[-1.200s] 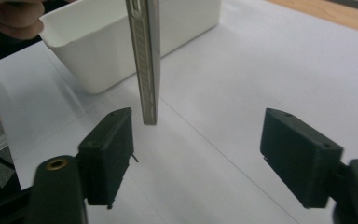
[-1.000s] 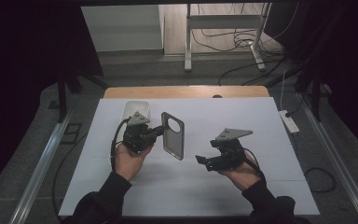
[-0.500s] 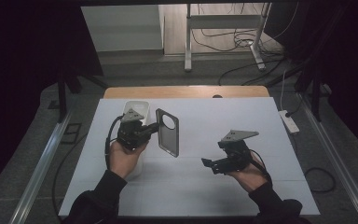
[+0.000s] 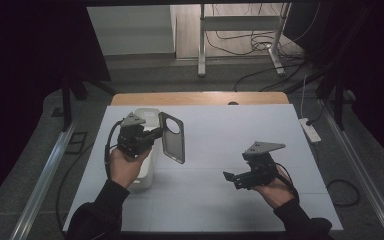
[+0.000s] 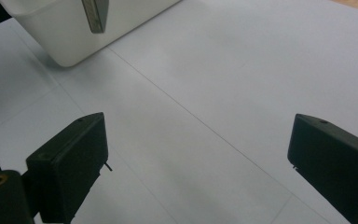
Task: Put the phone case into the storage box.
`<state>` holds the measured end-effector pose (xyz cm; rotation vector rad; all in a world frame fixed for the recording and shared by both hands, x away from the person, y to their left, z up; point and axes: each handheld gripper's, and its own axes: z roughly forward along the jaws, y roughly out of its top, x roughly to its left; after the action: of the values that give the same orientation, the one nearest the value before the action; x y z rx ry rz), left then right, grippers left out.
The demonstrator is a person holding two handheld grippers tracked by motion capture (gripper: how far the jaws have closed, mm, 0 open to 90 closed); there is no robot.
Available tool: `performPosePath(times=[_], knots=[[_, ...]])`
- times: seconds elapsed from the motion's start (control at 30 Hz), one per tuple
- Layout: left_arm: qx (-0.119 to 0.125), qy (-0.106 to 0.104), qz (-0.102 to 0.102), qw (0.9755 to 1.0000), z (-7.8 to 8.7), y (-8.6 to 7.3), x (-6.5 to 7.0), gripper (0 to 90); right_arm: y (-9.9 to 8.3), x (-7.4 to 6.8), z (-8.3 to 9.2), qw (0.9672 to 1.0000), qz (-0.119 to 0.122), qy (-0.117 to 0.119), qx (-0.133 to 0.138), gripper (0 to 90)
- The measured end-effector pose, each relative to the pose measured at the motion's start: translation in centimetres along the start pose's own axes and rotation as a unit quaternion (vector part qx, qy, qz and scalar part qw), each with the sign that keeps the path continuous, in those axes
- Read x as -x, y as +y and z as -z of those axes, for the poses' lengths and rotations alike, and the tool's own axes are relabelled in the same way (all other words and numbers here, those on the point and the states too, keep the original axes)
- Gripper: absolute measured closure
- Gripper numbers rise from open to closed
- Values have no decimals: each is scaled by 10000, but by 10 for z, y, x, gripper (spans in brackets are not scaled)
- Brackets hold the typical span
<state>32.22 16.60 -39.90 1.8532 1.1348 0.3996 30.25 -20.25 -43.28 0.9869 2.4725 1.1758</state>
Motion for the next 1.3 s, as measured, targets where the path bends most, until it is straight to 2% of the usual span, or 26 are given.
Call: performPosePath(times=[0.53, 0.8, 1.3], knots=[[27, 153, 96, 9998, 8, 6, -11, 892, -12, 8, 8, 9999, -71, -136, -54, 43], [22, 299, 186, 9994, 13, 8, -20, 892, -21, 16, 15, 9994, -104, -337, -32, 32], [48, 568, 348, 9978, 23, 12, -37, 892, -36, 25, 30, 9981, -236, -560, -47, 22]])
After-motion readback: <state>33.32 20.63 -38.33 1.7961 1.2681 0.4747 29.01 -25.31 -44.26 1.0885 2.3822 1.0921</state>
